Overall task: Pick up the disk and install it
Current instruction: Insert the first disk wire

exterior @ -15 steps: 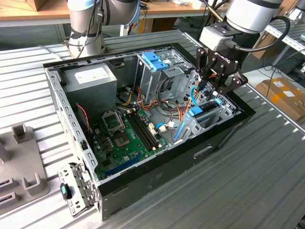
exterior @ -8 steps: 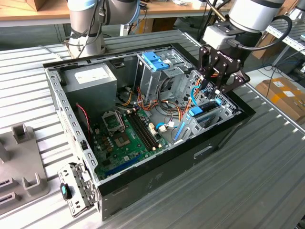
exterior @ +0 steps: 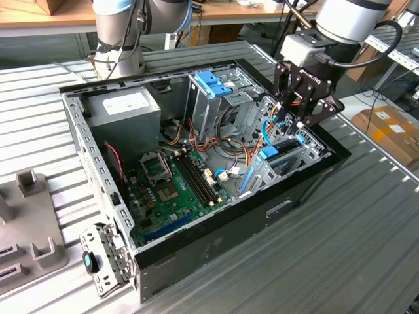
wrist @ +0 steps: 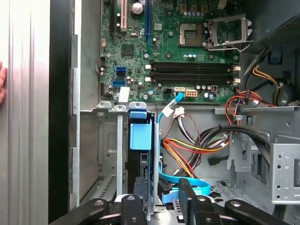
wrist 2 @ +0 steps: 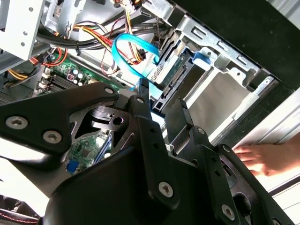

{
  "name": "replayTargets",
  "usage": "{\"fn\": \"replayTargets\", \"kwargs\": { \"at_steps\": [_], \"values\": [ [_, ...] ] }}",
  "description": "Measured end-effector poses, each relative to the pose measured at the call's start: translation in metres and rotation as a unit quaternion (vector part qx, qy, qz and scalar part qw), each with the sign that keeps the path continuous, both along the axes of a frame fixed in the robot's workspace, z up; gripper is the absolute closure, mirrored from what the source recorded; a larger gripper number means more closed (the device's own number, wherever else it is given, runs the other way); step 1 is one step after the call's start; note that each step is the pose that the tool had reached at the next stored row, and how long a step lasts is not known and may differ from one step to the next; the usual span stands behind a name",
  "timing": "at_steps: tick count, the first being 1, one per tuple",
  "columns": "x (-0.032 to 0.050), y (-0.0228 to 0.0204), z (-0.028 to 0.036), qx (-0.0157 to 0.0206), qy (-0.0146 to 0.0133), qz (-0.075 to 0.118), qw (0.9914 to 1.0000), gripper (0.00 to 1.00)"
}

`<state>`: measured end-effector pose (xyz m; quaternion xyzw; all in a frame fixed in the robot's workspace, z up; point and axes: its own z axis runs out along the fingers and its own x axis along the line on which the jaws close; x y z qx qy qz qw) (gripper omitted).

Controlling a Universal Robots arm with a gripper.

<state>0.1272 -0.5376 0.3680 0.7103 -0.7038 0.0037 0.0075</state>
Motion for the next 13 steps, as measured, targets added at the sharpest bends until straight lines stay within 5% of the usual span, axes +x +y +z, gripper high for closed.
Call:
{"fn": "replayTargets", "kwargs": {
  "at_steps": [7, 13],
  "values": [
    [0.0090, 0.0010, -0.0004, 0.0001, 0.0001, 0.000, 1.00000, 0.58],
    [0.0084, -0.0031, -0.0019, 0.0003, 0.0001, 0.000, 1.00000, 0.58]
  ]
}}
